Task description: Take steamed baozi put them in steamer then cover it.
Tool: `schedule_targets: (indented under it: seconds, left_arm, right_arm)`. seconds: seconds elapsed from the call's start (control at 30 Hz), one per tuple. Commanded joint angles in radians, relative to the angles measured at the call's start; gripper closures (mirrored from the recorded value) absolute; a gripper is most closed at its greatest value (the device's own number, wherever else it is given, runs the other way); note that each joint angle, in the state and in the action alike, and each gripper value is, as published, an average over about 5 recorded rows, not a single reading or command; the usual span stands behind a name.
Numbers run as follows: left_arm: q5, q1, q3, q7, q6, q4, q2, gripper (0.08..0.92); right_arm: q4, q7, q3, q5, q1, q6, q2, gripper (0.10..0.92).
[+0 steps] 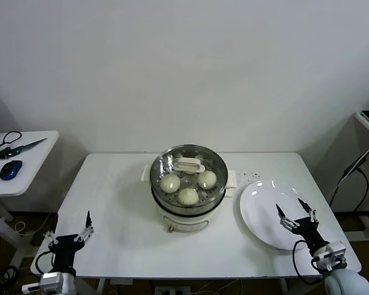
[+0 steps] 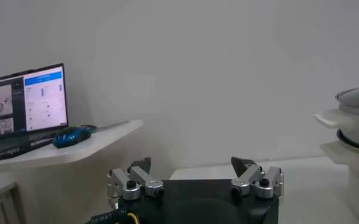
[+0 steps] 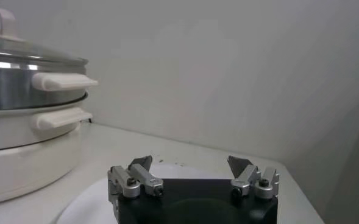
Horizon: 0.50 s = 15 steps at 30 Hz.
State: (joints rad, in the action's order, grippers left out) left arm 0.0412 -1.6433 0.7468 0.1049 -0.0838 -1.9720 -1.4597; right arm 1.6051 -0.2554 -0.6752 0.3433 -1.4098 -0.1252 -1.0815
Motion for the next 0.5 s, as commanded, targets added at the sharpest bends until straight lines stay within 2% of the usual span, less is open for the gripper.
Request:
schedule_targets:
  seconds: [0.03, 0.5]
  left_arm:
    - [0.014, -0.009, -0.010, -0.001, -0.035, 0.005, -0.003, 0.177]
    - [-0.003, -0.002, -0.043, 0.002, -0.042, 0.012, 0.010, 0.177]
  right_arm:
    - [-0.004, -0.001, -0.003, 0.001, -0.004, -0.006, -0.002, 0.203]
    - [-0.008, -0.002, 0.002, -0.004, 0.004, -0.009, -0.005, 0.203]
